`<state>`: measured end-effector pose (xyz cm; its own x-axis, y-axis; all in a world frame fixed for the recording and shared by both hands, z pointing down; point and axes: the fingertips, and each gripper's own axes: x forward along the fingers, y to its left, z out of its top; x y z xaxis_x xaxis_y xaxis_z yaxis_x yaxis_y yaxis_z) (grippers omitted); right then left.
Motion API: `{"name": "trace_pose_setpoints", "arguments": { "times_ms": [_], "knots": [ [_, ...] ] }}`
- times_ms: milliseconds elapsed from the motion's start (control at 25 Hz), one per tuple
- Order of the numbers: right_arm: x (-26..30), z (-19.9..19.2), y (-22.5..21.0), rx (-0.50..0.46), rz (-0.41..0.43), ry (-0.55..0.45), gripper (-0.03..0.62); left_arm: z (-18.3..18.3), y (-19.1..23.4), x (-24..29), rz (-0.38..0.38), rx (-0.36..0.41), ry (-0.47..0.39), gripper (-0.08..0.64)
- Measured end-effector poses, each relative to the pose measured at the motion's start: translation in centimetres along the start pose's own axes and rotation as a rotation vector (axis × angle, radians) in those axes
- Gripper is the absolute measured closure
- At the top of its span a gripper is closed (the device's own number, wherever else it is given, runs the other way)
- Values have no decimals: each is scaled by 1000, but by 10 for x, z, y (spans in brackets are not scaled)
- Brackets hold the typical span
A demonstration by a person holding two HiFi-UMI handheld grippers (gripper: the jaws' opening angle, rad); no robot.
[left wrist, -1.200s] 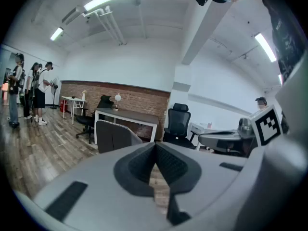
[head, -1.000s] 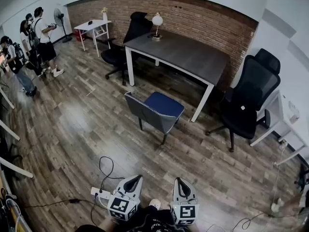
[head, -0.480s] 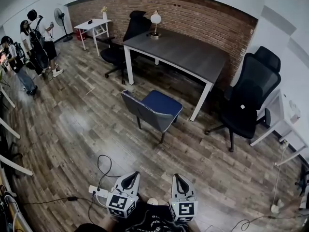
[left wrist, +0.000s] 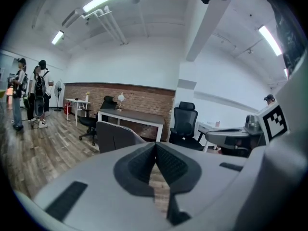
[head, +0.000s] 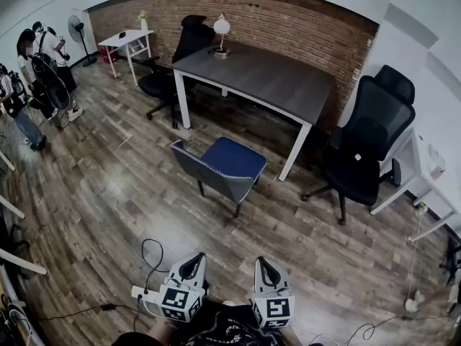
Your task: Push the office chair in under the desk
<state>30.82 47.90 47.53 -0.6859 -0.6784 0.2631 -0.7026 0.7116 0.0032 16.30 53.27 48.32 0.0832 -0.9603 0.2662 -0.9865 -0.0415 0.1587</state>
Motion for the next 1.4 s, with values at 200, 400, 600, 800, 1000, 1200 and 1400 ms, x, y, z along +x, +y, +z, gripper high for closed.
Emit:
{"name": "trace_pose_setpoints", "arguments": {
  "times_ms": [200, 400, 600, 800, 1000, 1200, 1400],
  "knots": [
    [37, 9, -1, 0, 2, 19, 588, 10, 33, 28, -10, -4, 10, 552],
    [70, 12, 4, -2, -2, 46, 587, 17, 64, 54, -25, 0, 28, 552],
    [104, 17, 7, -10, -21, 69, 586, 26, 91, 79, -51, 22, 33, 552],
    [138, 24, 14, -17, -44, 81, 586, 32, 118, 97, -82, 48, 52, 552],
    [167, 25, 28, -6, -69, 96, 588, 35, 151, 110, -107, 58, 67, 552],
    [190, 26, 31, 21, -99, 97, 587, 41, 172, 123, -140, 80, 62, 552],
    [207, 28, 42, 35, -101, 104, 586, 38, 192, 125, -147, 71, 82, 552]
  ]
}}
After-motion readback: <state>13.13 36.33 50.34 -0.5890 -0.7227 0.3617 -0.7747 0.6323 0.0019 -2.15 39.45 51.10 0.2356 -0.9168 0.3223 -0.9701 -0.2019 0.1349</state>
